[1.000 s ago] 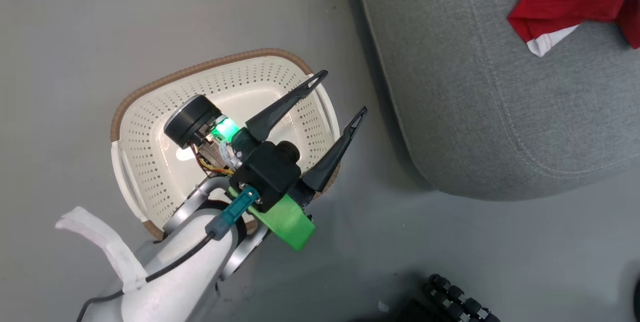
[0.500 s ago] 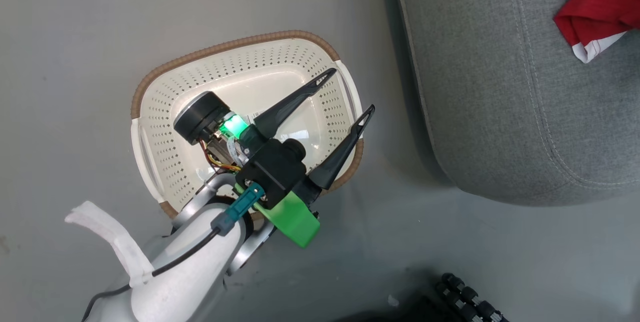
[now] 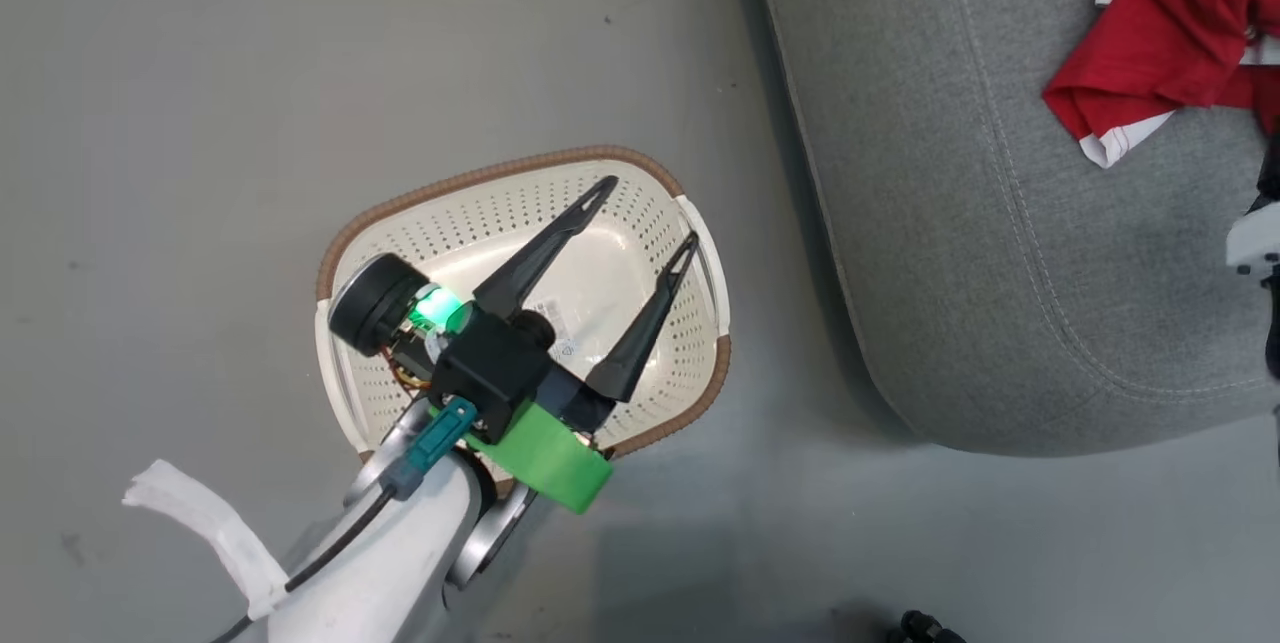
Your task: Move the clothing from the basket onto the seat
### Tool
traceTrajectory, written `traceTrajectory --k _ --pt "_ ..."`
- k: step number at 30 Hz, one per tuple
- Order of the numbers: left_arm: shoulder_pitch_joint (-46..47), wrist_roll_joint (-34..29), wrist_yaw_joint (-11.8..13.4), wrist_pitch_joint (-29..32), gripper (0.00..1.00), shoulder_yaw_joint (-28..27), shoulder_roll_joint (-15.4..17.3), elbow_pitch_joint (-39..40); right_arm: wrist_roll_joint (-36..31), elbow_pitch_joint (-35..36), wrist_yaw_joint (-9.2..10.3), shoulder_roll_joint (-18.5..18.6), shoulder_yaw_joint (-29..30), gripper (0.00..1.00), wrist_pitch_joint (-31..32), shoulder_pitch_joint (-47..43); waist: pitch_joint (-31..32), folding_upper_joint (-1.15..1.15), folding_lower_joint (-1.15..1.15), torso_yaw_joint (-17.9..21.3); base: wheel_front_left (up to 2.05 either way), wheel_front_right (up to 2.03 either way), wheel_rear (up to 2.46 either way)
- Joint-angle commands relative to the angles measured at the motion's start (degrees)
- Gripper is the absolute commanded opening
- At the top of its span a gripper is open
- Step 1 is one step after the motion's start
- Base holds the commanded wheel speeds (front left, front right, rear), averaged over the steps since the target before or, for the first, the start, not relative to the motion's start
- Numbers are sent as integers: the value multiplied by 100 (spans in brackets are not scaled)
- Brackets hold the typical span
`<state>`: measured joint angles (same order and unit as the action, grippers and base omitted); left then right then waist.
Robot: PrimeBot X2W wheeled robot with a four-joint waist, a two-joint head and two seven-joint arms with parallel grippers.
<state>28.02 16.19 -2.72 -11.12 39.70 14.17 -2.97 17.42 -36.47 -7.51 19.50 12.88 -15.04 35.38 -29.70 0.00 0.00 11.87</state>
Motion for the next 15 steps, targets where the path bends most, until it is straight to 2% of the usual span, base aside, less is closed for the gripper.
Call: traceTrajectory --k 1,7,15 --pt "-128 50 88 -74 100 -79 24 -40 -104 204 4 -99 51 100 -18 -214 449 0 0 -95 0 0 0" --pt "-473 280 446 -277 100 -468 31 -184 -507 1184 4 -573 7 100 -19 -962 959 0 0 -281 0 0 0" --pt "-764 471 828 -396 100 -1127 96 -271 -758 2271 5 -1029 -401 100 147 -1602 1360 0 0 -609 0 0 0"
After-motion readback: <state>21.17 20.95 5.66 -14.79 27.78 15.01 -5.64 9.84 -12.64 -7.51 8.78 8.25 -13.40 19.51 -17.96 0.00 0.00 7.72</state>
